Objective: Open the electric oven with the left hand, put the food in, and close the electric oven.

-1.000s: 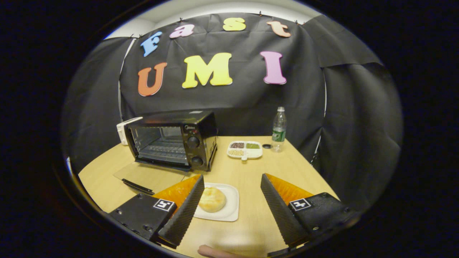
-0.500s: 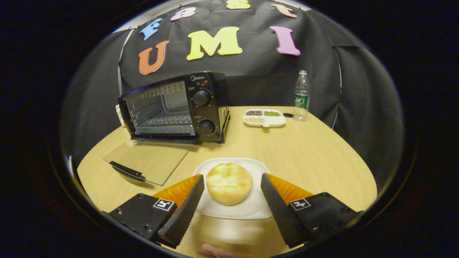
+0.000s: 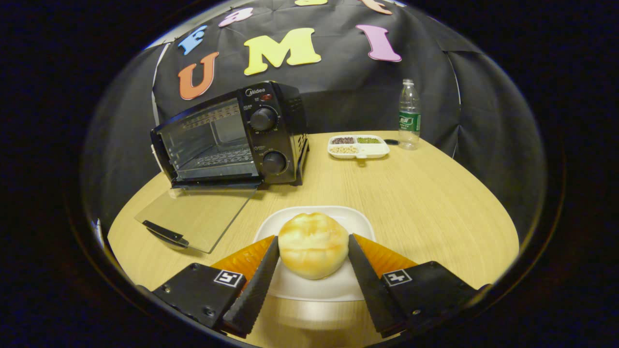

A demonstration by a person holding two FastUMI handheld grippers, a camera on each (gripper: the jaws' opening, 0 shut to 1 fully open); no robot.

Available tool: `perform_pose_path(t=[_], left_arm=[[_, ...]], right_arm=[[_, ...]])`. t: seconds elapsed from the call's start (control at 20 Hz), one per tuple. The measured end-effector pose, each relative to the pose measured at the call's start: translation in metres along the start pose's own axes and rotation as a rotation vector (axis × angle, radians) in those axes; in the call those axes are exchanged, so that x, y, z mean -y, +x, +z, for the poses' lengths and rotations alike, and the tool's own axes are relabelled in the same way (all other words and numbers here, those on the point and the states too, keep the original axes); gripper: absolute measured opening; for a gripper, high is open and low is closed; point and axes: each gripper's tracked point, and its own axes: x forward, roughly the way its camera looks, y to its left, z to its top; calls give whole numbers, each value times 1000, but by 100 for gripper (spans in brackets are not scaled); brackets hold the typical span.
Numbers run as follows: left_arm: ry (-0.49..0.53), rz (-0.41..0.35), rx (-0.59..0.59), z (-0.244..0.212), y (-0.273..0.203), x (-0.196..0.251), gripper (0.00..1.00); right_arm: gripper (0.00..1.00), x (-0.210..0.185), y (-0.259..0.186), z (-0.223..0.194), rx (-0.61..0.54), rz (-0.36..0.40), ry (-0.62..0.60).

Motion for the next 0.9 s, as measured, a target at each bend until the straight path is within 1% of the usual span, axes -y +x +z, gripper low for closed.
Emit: perform_pose_path(t=[0.1,0.2,0.45,0.65,0.7,0.75,0.85,0.9], left_arm=[[-6,-13,3,3,2,3,94],[-1,-16,2,3,7,2,94],[-7,-26,-1,4,17,2,94],[-15,-28,3,4,26,0,94],[-16,-26,1,4,28,-1,94],[-14,-26,2,5,28,-3,94],[-14,-25,7,5,29,-6,95],[-15,-28,7,4,28,-5,95]], right_arm=[[85,1,-3,2,3,1,5],[83,1,-8,7,14,1,13],[80,-10,-25,26,61,39,63],[80,-32,-38,40,104,88,182],[80,-34,-39,43,106,83,236],[80,-41,-38,47,108,99,310],[80,-56,-35,61,134,153,423],[80,-64,-34,73,173,187,456]])
